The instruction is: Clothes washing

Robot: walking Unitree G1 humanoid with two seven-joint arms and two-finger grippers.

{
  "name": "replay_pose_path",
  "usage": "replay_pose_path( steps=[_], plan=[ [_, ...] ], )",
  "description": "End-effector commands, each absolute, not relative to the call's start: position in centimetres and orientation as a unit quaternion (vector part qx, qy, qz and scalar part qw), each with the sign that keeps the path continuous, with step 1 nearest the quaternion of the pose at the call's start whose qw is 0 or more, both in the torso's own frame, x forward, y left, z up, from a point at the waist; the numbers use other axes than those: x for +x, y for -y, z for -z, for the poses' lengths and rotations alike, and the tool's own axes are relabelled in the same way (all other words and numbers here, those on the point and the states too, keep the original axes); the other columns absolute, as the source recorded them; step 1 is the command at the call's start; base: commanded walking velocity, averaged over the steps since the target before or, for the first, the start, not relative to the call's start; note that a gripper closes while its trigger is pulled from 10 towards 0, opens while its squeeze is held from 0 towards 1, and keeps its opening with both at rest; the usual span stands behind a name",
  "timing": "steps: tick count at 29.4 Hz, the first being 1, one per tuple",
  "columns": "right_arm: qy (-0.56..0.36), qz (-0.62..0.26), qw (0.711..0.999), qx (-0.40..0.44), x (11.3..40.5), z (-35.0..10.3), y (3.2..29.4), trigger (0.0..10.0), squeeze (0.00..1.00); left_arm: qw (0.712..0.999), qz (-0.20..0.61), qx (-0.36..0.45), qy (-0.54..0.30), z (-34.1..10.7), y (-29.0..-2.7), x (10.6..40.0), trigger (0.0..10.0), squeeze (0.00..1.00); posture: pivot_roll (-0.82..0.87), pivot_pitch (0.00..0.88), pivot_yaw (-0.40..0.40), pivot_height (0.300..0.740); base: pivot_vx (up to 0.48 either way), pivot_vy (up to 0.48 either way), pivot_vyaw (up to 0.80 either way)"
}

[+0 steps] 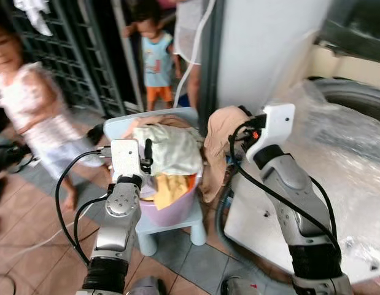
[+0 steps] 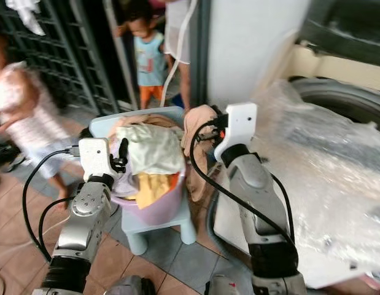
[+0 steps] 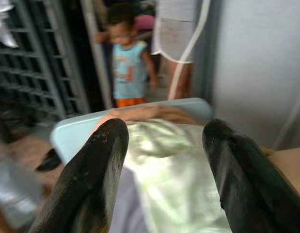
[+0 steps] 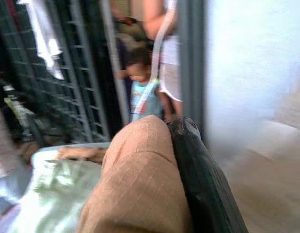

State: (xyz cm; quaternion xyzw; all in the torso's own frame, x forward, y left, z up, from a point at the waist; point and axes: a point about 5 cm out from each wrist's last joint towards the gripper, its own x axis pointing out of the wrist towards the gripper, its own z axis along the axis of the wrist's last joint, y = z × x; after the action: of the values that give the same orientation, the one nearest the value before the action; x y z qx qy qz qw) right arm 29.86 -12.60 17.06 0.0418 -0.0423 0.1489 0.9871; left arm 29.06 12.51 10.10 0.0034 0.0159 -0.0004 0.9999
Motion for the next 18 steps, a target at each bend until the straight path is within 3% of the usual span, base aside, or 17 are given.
replay_pose_path(
  steps=[1,18],
  plan=[
    [0.056,-0.152,0.986,0.041,29.6,-17.8,12.3,10.0,0.00,1.000,0.002,0.011,-0.012,-10.3,-12.8,28.9,10.0,0.00,-0.09,0.000,0.092,0.740,0.000,0.000,-0.79],
    [0.070,-0.123,0.990,0.019,29.4,-18.3,13.4,10.0,0.00,1.000,0.013,0.000,-0.007,-10.5,-12.9,28.6,10.0,0.00,-0.09,0.000,0.086,0.740,0.000,0.000,-0.79]
  ],
)
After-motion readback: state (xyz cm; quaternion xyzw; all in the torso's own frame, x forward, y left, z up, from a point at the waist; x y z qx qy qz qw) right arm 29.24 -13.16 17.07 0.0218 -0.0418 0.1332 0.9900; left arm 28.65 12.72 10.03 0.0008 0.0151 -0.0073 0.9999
